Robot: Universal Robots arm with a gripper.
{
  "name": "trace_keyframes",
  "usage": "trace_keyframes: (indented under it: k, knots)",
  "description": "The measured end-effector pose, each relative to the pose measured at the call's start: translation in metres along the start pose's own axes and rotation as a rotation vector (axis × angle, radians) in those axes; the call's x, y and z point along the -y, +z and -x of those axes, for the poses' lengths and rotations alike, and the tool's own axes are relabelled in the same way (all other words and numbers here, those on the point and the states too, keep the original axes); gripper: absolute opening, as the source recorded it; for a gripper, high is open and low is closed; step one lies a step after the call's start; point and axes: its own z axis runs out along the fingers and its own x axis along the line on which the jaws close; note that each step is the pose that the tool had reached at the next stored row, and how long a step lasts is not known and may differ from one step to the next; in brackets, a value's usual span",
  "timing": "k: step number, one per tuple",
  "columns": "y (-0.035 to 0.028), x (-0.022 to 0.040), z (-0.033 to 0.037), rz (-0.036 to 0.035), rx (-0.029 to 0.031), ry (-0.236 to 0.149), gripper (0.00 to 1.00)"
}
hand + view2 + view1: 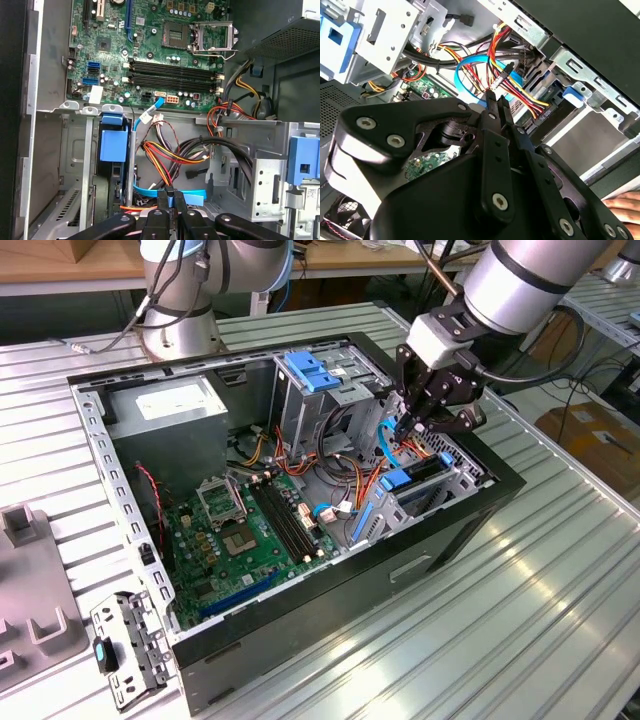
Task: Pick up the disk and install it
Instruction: 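Insert the second disk wire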
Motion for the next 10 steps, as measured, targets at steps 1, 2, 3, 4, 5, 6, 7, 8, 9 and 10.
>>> trace_keyframes:
  k: [1,2,3,4,5,6,7,8,9,10]
  knots:
    - [0.0,0.0,0.0,0.0,0.0001,0.0,0.16]
    - [0.0,0.0,0.0,-0.0001,0.0003,0.0,0.16]
    - [0.0,0.0,0.0,-0.0001,0.0012,0.0,0.16]
    - [0.0,0.0,-0.0001,-0.0002,0.0024,0.0,0.16]
    - [0.0,0.0,-0.0001,-0.0003,0.004,0.0,0.16]
    - [0.0001,0.0,-0.0002,-0.0004,0.0064,0.0,0.16]
    - [0.0,0.0,-0.0003,-0.0006,0.0092,0.0,0.16]
    - [-0.0001,0.0,-0.0006,-0.001,0.014,0.0,0.16]
    - [-0.0002,-0.0001,-0.0013,-0.0018,0.0227,0.0,0.16]
    - [-0.0003,-0.0001,-0.0021,-0.0027,0.0316,0.0,0.16]
